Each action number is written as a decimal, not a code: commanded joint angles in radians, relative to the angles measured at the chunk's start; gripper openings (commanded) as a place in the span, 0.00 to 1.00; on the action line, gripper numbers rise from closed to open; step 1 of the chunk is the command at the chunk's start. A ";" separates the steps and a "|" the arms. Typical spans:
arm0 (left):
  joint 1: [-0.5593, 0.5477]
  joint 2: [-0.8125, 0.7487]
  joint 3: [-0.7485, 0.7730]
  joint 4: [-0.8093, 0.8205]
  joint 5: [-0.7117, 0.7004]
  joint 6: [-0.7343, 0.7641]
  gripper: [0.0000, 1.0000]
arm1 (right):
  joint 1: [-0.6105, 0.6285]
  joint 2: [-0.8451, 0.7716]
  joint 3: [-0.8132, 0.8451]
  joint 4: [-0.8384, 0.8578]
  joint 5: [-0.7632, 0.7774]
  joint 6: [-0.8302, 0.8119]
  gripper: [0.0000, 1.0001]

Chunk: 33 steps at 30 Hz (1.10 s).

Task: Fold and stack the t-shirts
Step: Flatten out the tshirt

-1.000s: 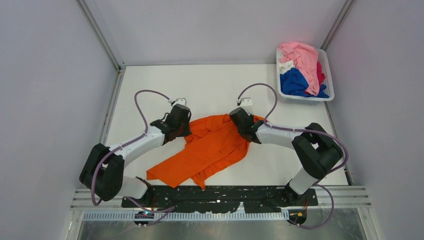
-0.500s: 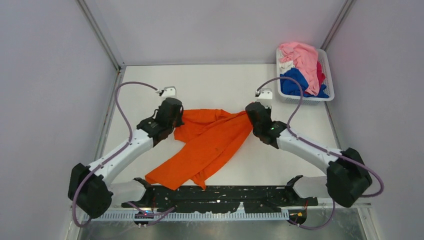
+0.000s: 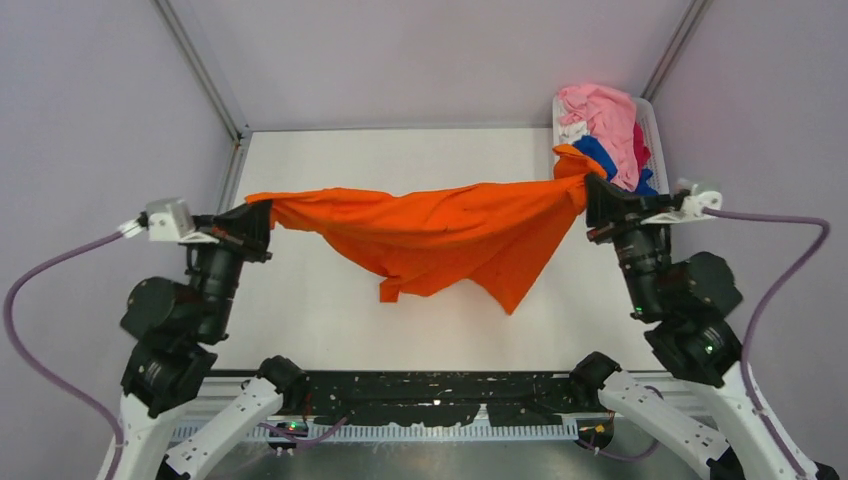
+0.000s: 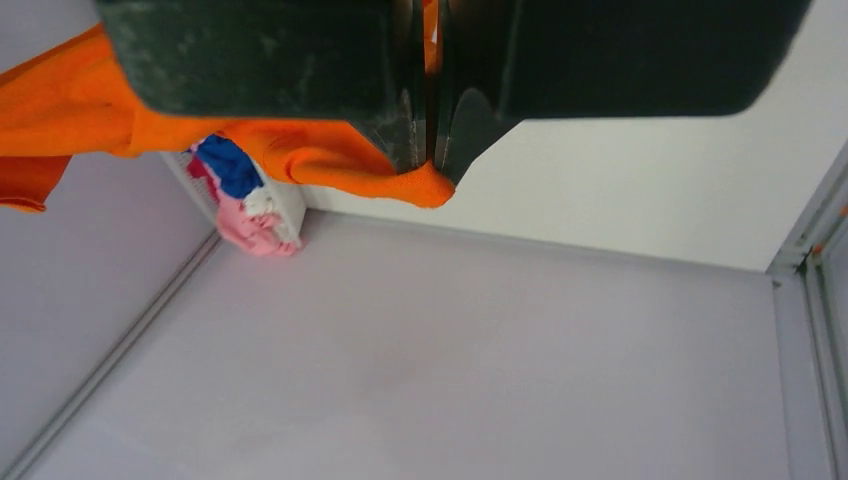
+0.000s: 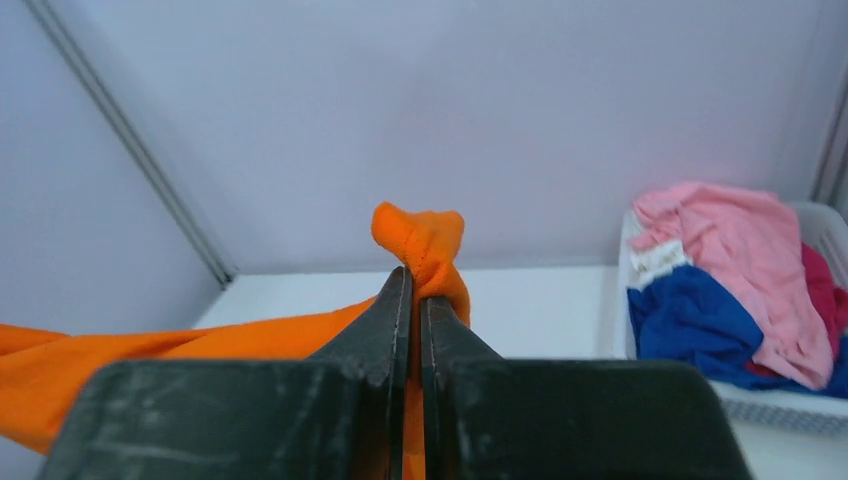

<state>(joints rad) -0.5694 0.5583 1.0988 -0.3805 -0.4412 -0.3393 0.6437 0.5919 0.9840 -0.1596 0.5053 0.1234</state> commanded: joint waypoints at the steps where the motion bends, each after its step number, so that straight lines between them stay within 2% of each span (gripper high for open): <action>1: -0.003 -0.106 0.060 0.071 0.145 0.080 0.00 | -0.005 -0.062 0.141 -0.047 -0.217 -0.041 0.05; 9: -0.003 -0.151 0.212 0.021 0.290 0.114 0.00 | -0.004 -0.070 0.369 -0.111 -0.329 -0.054 0.05; 14: -0.002 -0.125 0.228 0.035 0.265 0.129 0.00 | -0.005 0.026 0.470 -0.137 -0.292 -0.110 0.05; 17: -0.003 -0.063 0.214 0.042 0.164 0.148 0.00 | -0.004 0.099 0.496 -0.123 -0.148 -0.177 0.05; 22: 0.002 0.128 0.148 0.067 -0.231 0.193 0.00 | -0.012 0.319 0.453 -0.001 0.130 -0.325 0.05; 24: 0.037 0.245 0.116 0.034 -0.299 0.169 0.00 | -0.048 0.424 0.432 0.026 0.174 -0.330 0.05; 25: 0.083 0.293 0.098 0.005 -0.269 0.124 0.00 | -0.070 0.498 0.430 0.028 0.150 -0.316 0.05; 27: 0.225 0.393 0.043 -0.035 -0.045 0.003 0.00 | -0.145 0.612 0.424 0.034 0.050 -0.256 0.05; 29: 0.354 0.519 -0.009 -0.049 0.068 -0.100 0.00 | -0.216 0.737 0.417 0.061 -0.066 -0.201 0.05; 31: 0.403 0.651 -0.036 -0.052 0.142 -0.121 0.00 | -0.257 0.884 0.421 0.091 -0.140 -0.176 0.05; 33: 0.416 0.777 -0.043 -0.033 0.175 -0.130 0.10 | -0.263 1.039 0.456 0.106 -0.196 -0.176 0.10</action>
<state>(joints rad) -0.2089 1.1957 1.0779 -0.3832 -0.3840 -0.3645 0.4156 1.4422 1.4109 -0.1261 0.4366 -0.0940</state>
